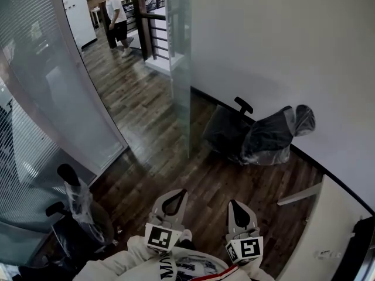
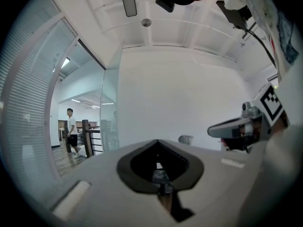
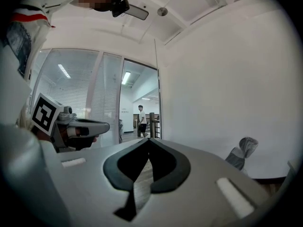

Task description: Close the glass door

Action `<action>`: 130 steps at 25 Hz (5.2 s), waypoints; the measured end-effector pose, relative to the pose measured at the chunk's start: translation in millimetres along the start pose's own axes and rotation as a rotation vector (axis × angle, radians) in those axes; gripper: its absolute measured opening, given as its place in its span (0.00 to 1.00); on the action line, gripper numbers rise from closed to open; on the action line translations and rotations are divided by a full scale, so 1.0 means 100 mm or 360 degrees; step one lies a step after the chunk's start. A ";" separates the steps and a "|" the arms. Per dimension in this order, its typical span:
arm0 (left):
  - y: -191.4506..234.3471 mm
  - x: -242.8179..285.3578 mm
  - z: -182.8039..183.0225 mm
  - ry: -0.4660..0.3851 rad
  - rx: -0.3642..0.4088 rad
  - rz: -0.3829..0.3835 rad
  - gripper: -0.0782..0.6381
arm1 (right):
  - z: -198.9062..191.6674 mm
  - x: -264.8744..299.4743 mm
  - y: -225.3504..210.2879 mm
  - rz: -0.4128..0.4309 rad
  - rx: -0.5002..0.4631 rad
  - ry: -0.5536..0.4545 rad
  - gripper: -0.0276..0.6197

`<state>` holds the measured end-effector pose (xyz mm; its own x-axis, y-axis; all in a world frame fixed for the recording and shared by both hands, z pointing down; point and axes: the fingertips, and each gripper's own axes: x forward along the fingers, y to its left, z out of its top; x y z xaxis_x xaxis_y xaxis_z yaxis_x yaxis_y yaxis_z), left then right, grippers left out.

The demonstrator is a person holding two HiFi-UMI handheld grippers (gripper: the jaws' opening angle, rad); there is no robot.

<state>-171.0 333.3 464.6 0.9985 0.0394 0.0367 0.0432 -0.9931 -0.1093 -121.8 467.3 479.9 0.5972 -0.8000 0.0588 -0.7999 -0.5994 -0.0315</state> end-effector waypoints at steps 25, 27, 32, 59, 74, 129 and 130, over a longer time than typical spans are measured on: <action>0.70 0.83 -0.17 0.0000 -0.0029 0.0063 0.11 | 0.01 1.05 -0.37 0.0032 0.0005 0.0025 0.05; 0.74 0.98 -0.17 0.0014 -0.0024 0.0090 0.11 | 0.01 1.19 -0.49 0.0054 0.0016 0.0023 0.05; 0.70 1.51 -0.07 0.0040 -0.0004 0.0128 0.11 | 0.01 1.49 -0.95 0.0103 0.0043 0.0001 0.05; 0.96 2.82 -0.16 0.0200 0.0011 0.0586 0.11 | -0.15 2.95 -1.95 0.0622 0.0161 0.0086 0.05; 2.46 3.11 -0.17 0.0103 -0.0007 0.0749 0.11 | 0.07 4.42 -1.41 0.0786 0.0030 0.0085 0.05; 3.48 3.39 -0.22 0.0244 -0.0017 0.1823 0.11 | -0.61 6.78 -0.96 0.1884 -0.0208 0.0320 0.46; 3.48 3.36 -0.25 0.0238 -0.0008 0.1848 0.11 | -0.66 6.81 -0.92 0.1907 -0.0246 0.0314 0.47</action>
<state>179.0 -1.9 463.9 0.4244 -0.9048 0.0337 -0.8930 -0.4244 -0.1499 354.2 -20.8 589.0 -0.5305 -0.8173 0.2249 -0.8441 0.5337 -0.0517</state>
